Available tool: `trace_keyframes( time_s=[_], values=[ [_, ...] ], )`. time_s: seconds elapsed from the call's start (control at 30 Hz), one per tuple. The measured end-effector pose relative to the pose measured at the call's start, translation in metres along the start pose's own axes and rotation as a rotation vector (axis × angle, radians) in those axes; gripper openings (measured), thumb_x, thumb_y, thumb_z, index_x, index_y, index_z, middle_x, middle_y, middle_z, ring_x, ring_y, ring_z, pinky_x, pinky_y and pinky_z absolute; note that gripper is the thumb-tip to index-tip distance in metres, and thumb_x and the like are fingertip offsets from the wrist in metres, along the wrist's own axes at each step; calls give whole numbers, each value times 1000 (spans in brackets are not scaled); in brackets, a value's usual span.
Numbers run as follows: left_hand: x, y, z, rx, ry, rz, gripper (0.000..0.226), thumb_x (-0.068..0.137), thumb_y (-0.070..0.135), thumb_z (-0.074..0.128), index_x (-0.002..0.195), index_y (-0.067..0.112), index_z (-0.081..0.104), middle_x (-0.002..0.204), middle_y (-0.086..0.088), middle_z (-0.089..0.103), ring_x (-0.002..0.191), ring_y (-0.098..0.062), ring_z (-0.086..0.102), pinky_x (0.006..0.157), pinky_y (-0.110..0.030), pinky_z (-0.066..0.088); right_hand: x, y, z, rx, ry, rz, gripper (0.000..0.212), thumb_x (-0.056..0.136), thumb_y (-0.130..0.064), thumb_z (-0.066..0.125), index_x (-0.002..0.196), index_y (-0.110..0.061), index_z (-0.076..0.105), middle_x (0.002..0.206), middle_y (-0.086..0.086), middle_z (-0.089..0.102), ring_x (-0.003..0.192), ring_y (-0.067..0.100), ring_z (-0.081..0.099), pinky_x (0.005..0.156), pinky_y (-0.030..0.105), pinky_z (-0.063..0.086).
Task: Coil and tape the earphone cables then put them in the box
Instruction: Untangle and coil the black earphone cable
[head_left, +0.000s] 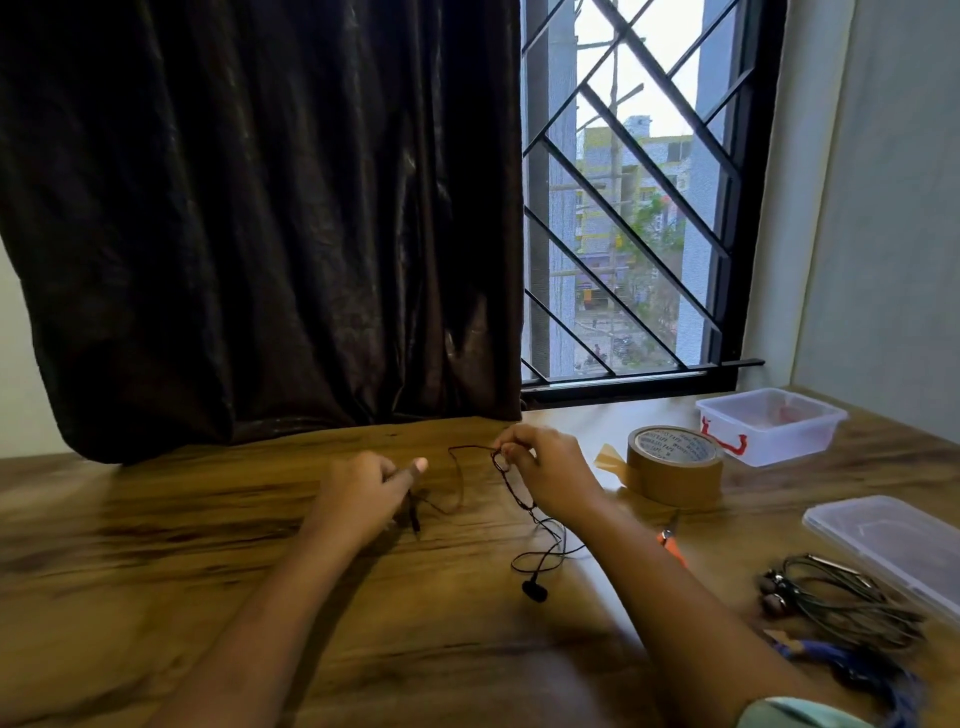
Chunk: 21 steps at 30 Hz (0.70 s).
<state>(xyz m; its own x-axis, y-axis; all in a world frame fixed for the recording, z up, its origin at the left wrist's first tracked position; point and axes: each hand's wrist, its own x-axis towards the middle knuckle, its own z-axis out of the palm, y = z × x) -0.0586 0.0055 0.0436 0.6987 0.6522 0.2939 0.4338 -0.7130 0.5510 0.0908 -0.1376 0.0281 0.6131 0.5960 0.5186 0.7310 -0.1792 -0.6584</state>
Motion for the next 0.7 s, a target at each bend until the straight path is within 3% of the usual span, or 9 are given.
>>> trace_keyframes(
  time_s=[0.1, 0.17, 0.27, 0.33, 0.4, 0.47, 0.53, 0.63, 0.7],
  values=[
    [-7, 14, -2, 278, 146, 32, 29, 88, 44, 58, 72, 21, 52, 69, 4, 56, 60, -7, 54, 52, -20, 45, -2, -8, -2, 55, 14, -50, 17, 96, -13, 53, 91, -15, 69, 84, -7, 61, 73, -4, 54, 63, 0, 37],
    [-12, 21, 3, 319, 235, 130, 27, 87, 41, 60, 74, 23, 45, 72, 7, 49, 63, -6, 50, 52, -18, 42, -4, -14, -1, 93, -2, -75, 13, 94, -12, 56, 88, -15, 68, 79, -11, 60, 68, -7, 54, 60, 1, 37],
    [-16, 29, 12, 72, 298, 352, 15, 90, 37, 56, 88, 25, 48, 84, 11, 49, 73, -5, 49, 57, -14, 37, -8, -22, 4, 123, -41, -106, 10, 90, -9, 60, 85, -14, 67, 75, -11, 60, 66, -12, 54, 58, 3, 38],
    [-17, 32, 18, -142, 198, 390, 20, 91, 39, 53, 106, 27, 51, 97, 13, 53, 86, -3, 51, 64, -13, 38, -9, -27, 6, 183, -52, -125, 13, 89, -3, 59, 87, -14, 66, 78, -9, 61, 68, -10, 56, 59, 5, 41],
    [-16, 30, 23, -317, 63, 365, 24, 92, 37, 53, 114, 27, 54, 95, 9, 60, 80, -7, 58, 62, -21, 47, -10, -32, 7, 293, -67, -130, 13, 91, -3, 56, 89, -13, 64, 79, -7, 63, 66, -7, 57, 58, 7, 42],
    [-15, 28, 25, -486, -39, 335, 17, 92, 28, 56, 109, 28, 59, 88, 5, 65, 76, -10, 63, 64, -27, 53, -12, -38, 6, 433, -99, -133, 10, 95, -6, 52, 91, -10, 60, 75, -3, 64, 56, -5, 56, 51, 7, 40],
    [-15, 28, 25, -595, -65, 298, 8, 91, 18, 58, 94, 24, 62, 74, 7, 61, 65, -9, 58, 55, -17, 45, -13, -42, 4, 573, -119, -108, 11, 98, -6, 47, 92, -6, 56, 75, 3, 64, 48, -4, 54, 47, 7, 38],
    [-12, 26, 21, -565, 88, 188, 13, 93, 20, 55, 84, 22, 64, 71, -1, 60, 60, -13, 53, 49, -17, 40, -12, -40, 3, 585, -52, -52, 13, 99, -9, 47, 93, -7, 59, 73, 2, 65, 47, 0, 49, 46, 15, 39],
    [-10, 24, 19, -542, 182, 132, 13, 93, 24, 55, 85, 25, 65, 80, -3, 66, 68, -19, 58, 56, -30, 48, -11, -37, 1, 492, -62, -6, 12, 97, -13, 51, 92, -13, 62, 69, -2, 63, 45, 0, 46, 45, 14, 36]
  ],
)
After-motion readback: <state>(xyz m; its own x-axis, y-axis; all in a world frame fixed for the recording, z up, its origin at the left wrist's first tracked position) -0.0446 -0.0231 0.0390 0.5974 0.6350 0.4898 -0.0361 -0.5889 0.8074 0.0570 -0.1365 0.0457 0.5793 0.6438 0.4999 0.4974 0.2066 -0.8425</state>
